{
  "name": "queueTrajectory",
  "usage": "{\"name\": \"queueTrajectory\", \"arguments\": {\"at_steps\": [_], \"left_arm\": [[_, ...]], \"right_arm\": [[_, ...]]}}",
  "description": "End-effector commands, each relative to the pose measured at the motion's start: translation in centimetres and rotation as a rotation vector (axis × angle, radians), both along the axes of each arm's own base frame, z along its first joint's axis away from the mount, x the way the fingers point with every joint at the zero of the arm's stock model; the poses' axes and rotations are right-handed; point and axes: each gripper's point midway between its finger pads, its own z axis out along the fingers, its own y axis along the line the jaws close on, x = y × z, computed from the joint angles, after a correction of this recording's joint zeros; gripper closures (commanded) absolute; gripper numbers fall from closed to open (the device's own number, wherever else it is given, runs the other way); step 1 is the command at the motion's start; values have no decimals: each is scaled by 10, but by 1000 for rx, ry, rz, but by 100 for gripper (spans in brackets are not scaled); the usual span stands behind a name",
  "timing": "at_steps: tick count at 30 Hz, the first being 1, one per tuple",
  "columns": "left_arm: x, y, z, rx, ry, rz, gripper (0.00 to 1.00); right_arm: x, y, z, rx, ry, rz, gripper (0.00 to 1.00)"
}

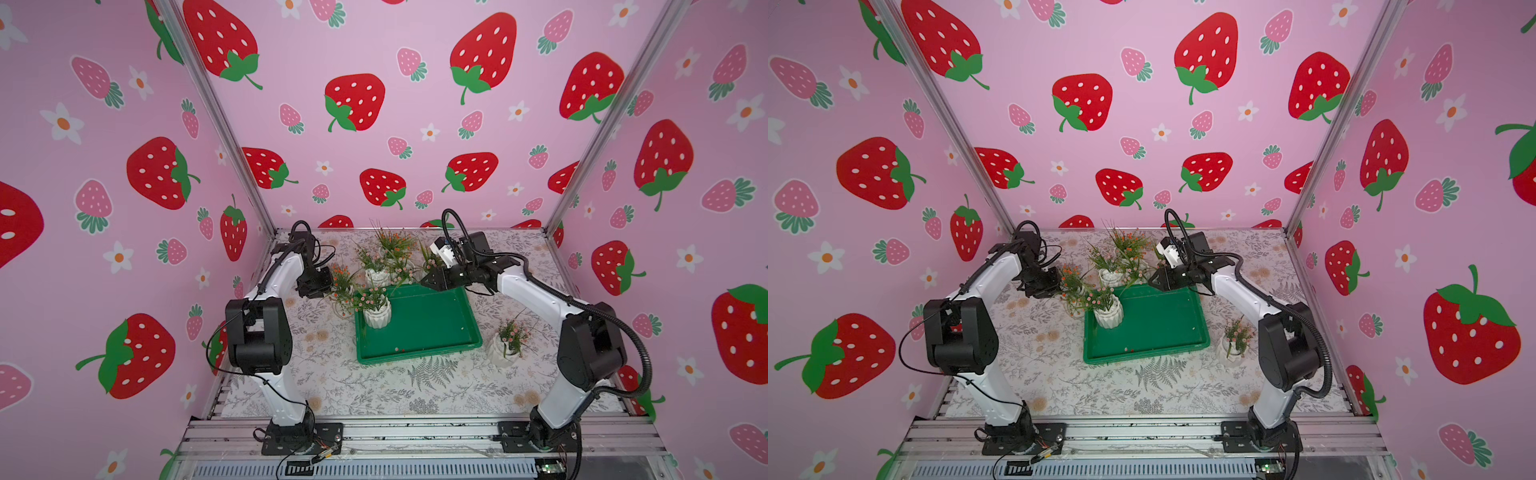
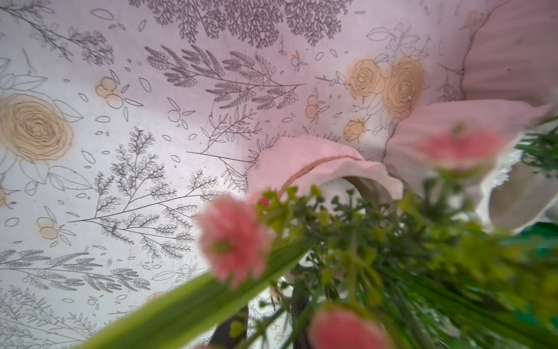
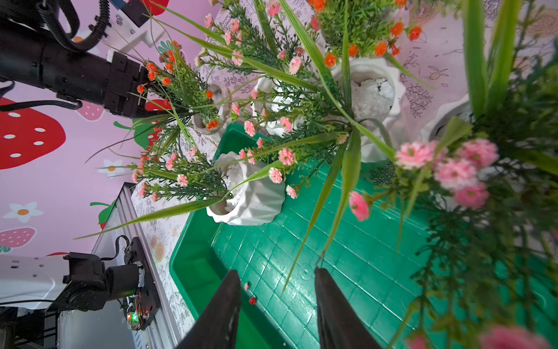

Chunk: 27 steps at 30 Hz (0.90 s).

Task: Put the potted gypsophila into the storage box
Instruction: Pick up the baby's breath potted plant from the center of the board.

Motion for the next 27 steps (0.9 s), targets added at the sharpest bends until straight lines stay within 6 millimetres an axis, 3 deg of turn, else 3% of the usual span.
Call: {"name": "queueTrajectory", "arguments": {"at_steps": [1,9,27], "left_arm": [[1,2,2,37,6,-11,71],[5,-1,-3,13,-10,-3,72],[6,-5,-26,-15,22,30,77]], "right_arm": [[-4,7,1,56,24,43,58],[-16,23,15,198,64,127,58],[-18,20,18,199,46,122,58]]}}
